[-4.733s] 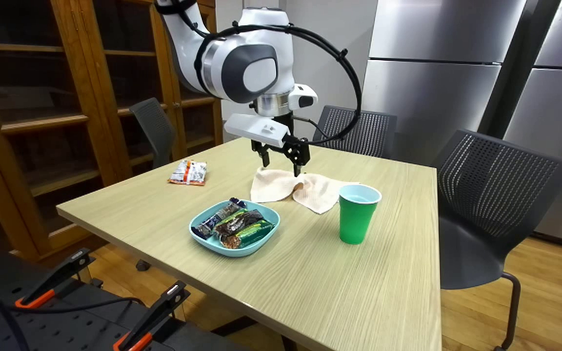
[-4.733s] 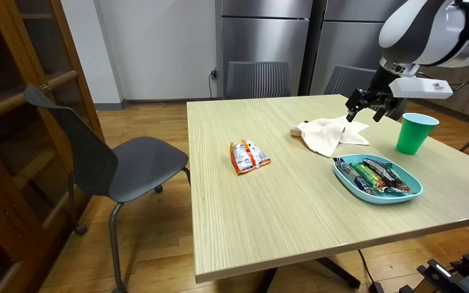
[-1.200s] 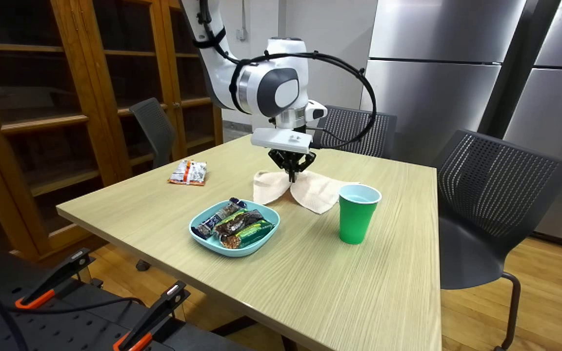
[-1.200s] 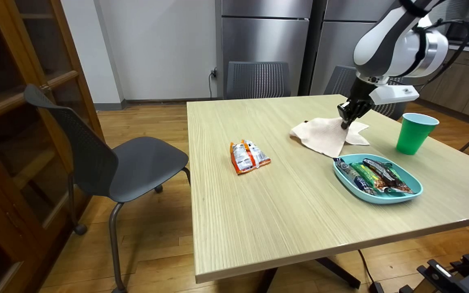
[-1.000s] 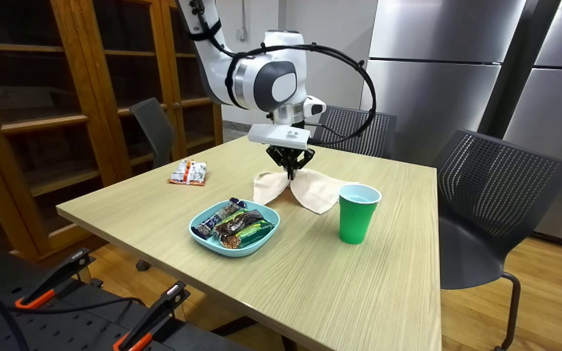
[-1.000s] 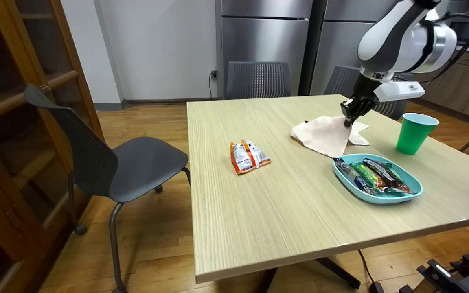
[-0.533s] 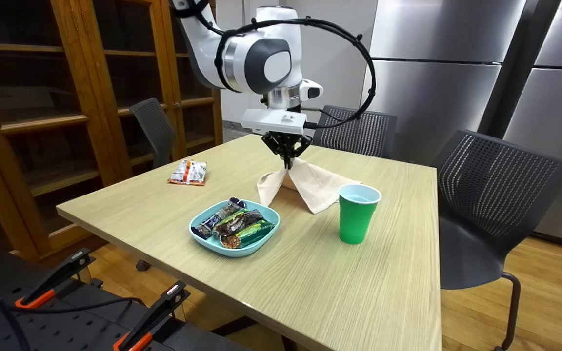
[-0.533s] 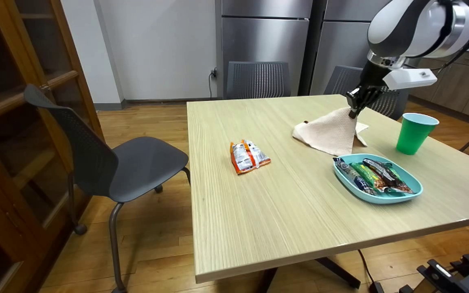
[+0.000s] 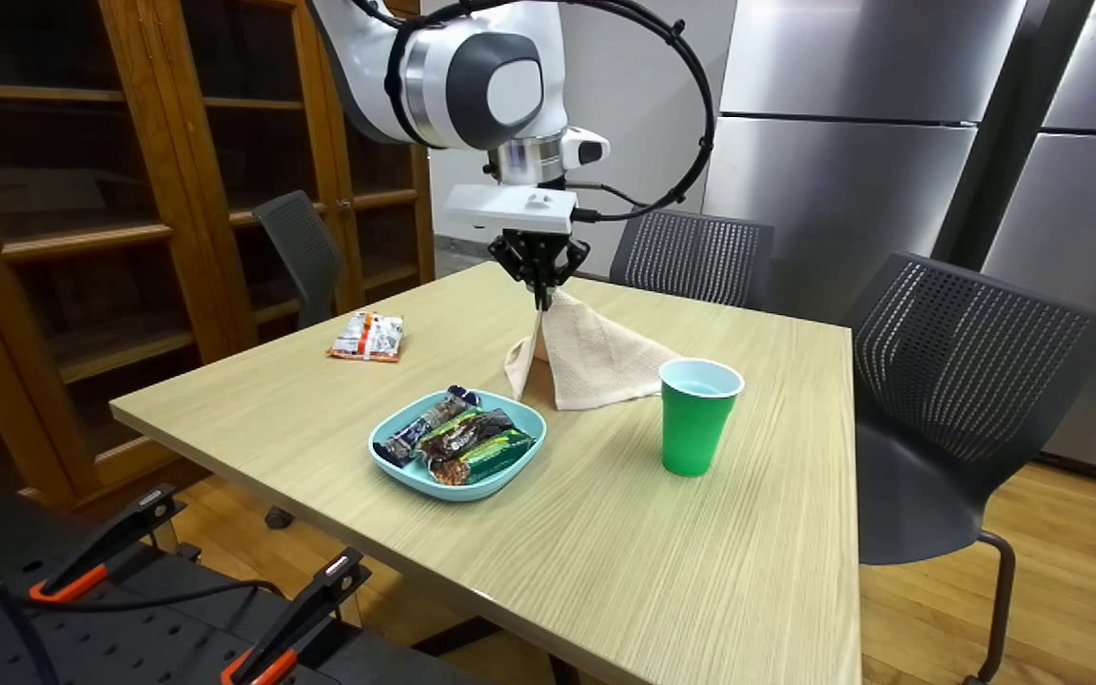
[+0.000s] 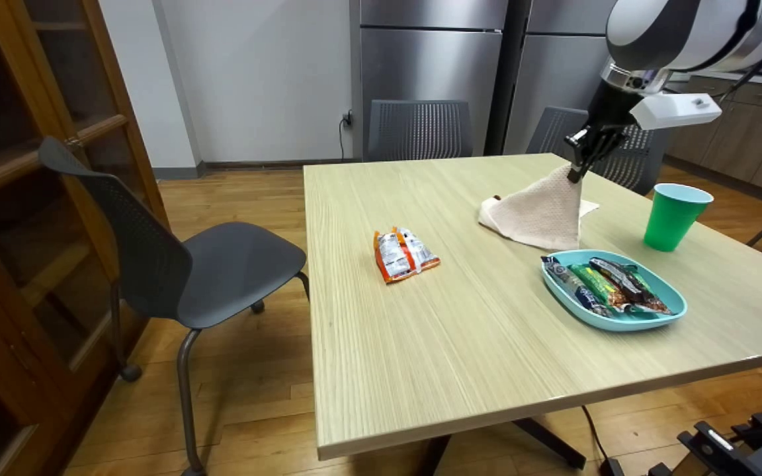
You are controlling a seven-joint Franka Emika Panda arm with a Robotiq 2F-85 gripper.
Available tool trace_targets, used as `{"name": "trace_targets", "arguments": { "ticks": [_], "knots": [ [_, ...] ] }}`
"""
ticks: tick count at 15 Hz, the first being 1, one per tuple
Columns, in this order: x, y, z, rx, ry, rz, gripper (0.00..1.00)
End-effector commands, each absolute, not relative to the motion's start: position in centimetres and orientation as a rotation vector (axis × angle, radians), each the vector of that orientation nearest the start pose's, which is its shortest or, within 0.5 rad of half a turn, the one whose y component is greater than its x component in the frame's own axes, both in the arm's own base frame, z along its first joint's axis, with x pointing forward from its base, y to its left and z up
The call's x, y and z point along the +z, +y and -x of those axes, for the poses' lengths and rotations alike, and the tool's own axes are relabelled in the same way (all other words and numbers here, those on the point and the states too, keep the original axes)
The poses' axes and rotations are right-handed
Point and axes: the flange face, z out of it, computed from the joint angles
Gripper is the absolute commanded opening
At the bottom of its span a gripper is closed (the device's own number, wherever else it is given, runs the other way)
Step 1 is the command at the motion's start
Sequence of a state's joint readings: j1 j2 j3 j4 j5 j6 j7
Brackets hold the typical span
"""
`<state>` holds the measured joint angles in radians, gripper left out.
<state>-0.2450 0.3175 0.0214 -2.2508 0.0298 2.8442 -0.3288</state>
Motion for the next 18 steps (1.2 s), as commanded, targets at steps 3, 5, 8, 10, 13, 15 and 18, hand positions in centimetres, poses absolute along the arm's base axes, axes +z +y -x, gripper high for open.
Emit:
{"name": "trace_targets", "arguments": {
  "ticks": [3, 5, 8, 10, 13, 15, 18],
  "knots": [
    [27.8, -11.2, -53.7, -0.415, -0.187, 3.165, 0.01],
    [28.4, -10.9, -53.4, -0.420, -0.203, 3.161, 0.01],
    [29.2, -10.5, -52.9, -0.430, -0.232, 3.157, 0.01],
    [29.7, -10.3, -52.6, -0.431, -0.255, 3.157, 0.01],
    [30.4, -10.0, -51.9, -0.412, -0.316, 3.152, 0.01],
    [30.8, -9.9, -51.4, -0.393, -0.363, 3.143, 0.01],
    [31.6, -9.8, -51.0, -0.391, -0.399, 3.136, 0.01]
  ]
}}
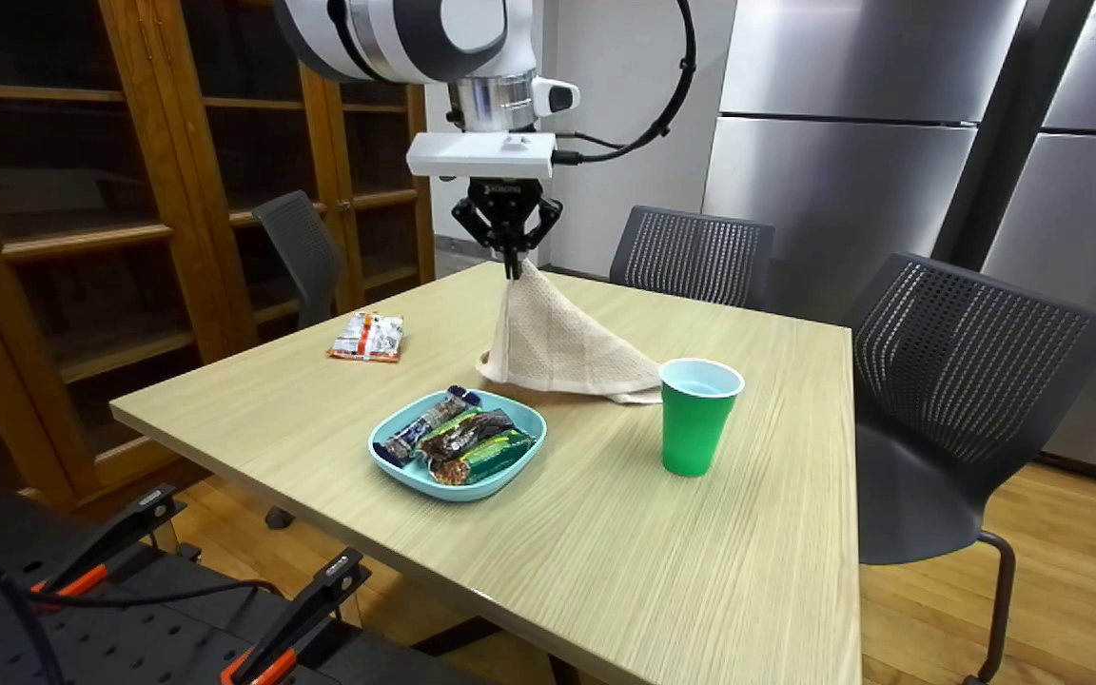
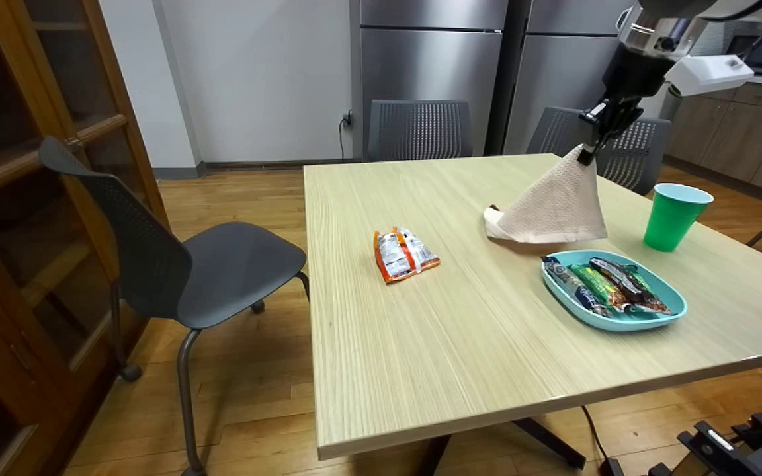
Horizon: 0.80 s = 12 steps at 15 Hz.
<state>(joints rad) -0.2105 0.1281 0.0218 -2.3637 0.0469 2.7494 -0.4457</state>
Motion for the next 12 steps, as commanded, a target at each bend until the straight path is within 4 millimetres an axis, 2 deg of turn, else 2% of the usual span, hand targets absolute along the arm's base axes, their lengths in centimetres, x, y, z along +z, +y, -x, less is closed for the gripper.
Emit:
{"name": "trace_targets", "arguments": {
  "ticks": [1, 7, 12],
  "knots": [
    [32.1, -9.8, -51.1, -0.402, -0.400, 3.134, 0.01],
    [34.6, -9.5, -51.3, -0.467, -0.395, 3.114, 0.01],
    [35.8, -9.0, -50.3, -0.484, -0.484, 3.092, 0.01]
  ]
}}
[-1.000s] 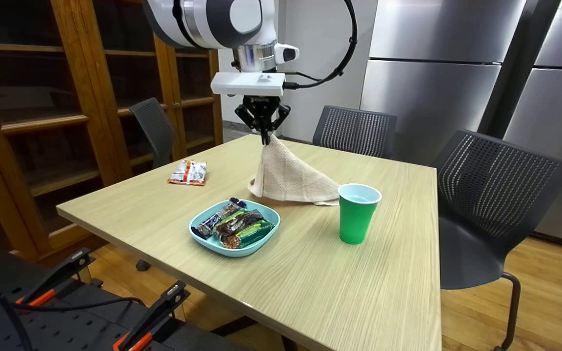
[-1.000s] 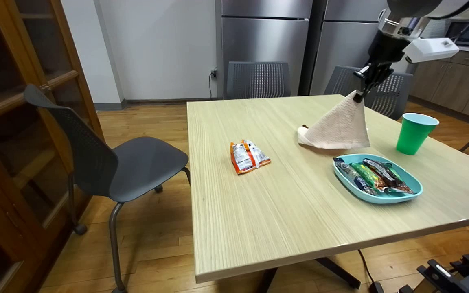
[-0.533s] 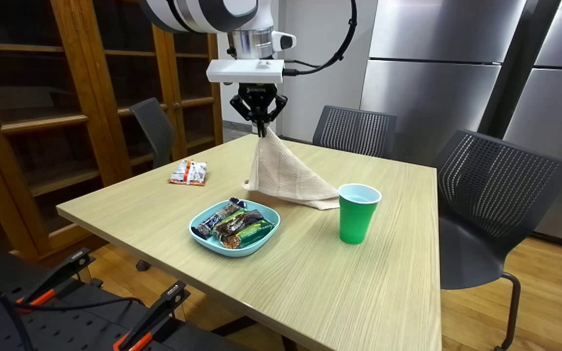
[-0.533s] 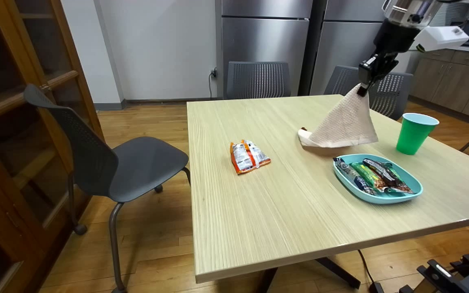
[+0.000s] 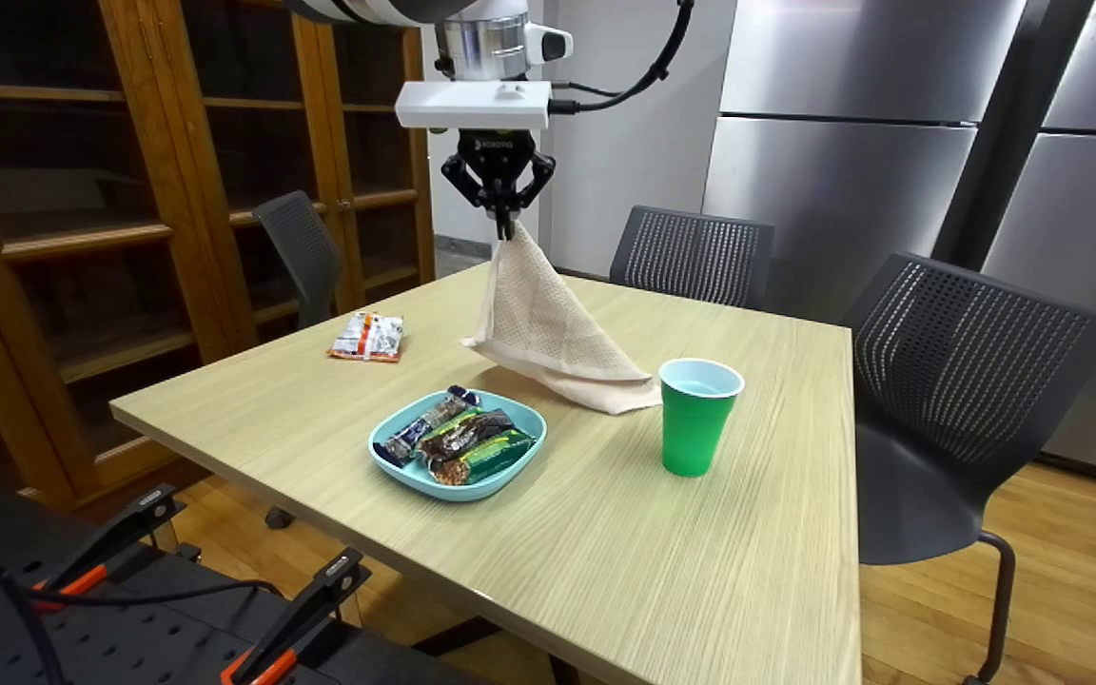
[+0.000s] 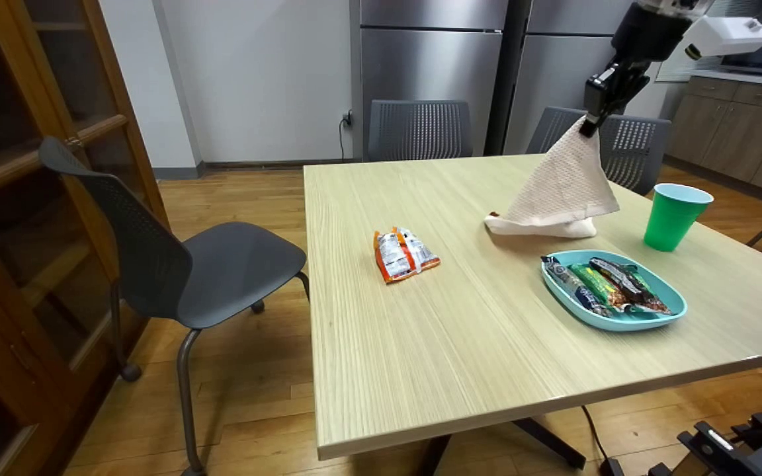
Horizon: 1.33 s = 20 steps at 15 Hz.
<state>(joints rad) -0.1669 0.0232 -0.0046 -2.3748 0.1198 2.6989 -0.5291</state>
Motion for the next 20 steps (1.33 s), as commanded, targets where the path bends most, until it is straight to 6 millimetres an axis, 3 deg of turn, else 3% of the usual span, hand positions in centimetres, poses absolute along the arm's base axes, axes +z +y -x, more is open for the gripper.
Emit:
{"name": "trace_targets", "arguments": {
  "ticks": [1, 11, 20],
  "knots": [
    [35.9, -8.9, -50.0, -0.491, -0.505, 3.088, 0.01],
    [34.5, -9.0, -45.8, -0.444, -0.699, 3.051, 0.01],
    [34.4, -9.1, -43.0, -0.425, -0.688, 3.045, 0.01]
  ]
}}
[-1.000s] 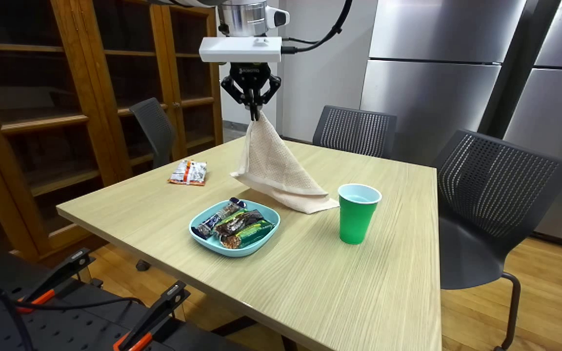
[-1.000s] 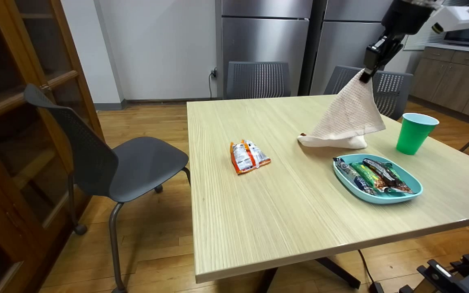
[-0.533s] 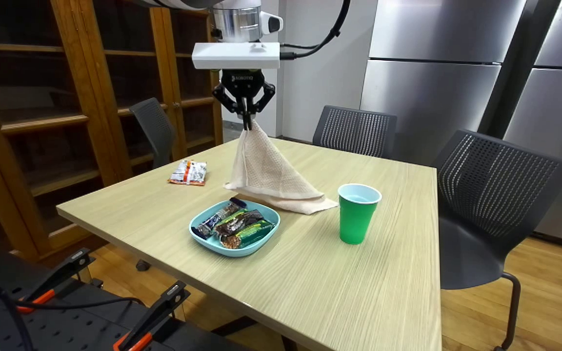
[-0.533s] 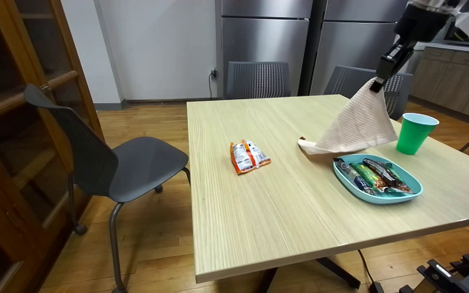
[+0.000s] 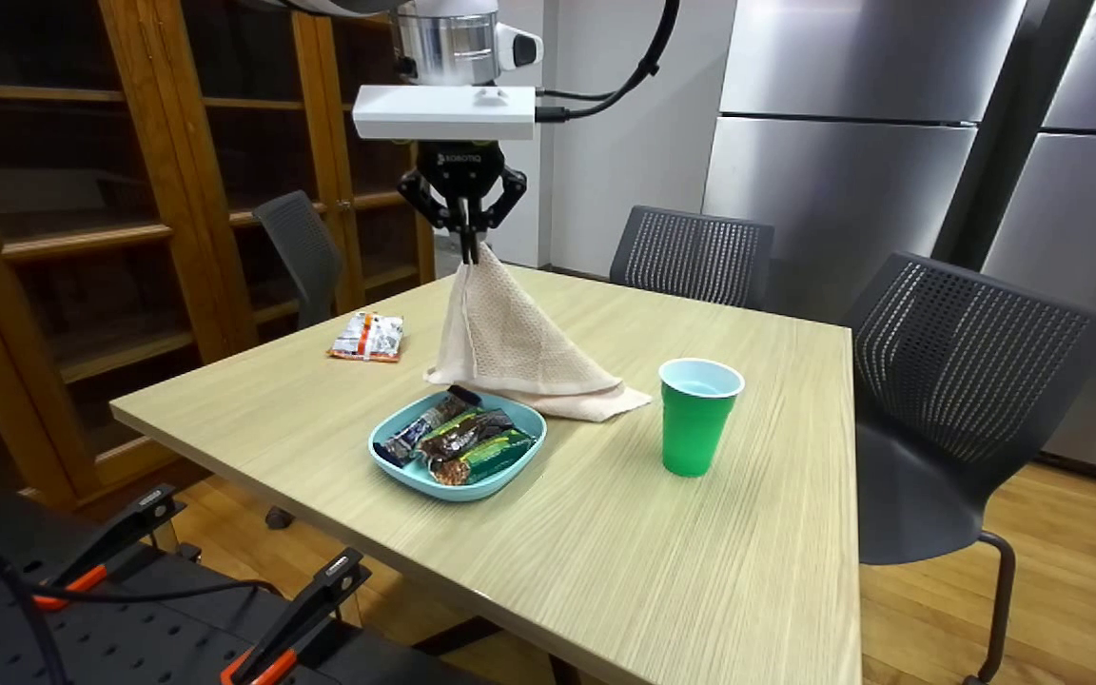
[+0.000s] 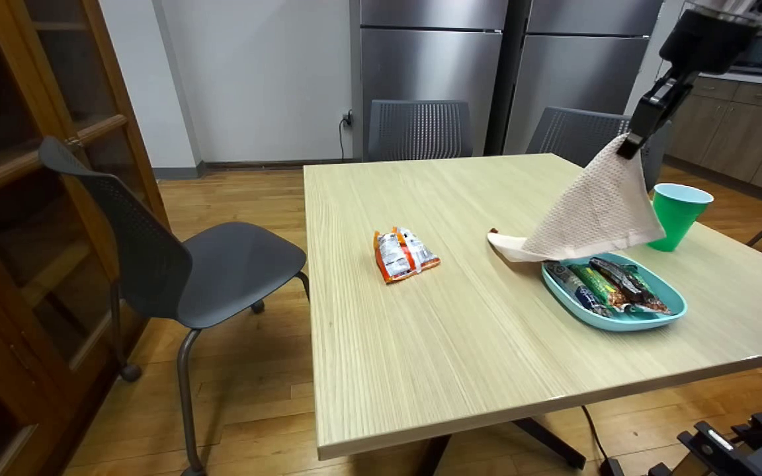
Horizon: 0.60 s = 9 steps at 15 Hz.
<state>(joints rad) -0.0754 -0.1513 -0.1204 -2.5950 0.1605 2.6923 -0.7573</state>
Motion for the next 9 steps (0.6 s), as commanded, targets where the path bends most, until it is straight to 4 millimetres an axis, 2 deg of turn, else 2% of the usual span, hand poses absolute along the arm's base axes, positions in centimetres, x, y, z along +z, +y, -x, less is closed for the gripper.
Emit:
{"name": "trace_targets", "arguments": {
  "ticks": [1, 9],
  "knots": [
    [34.5, -9.3, -42.7, -0.432, -0.677, 3.048, 0.01],
    [35.0, -11.0, -41.0, -0.456, -0.617, 3.055, 0.01]
  ]
}}
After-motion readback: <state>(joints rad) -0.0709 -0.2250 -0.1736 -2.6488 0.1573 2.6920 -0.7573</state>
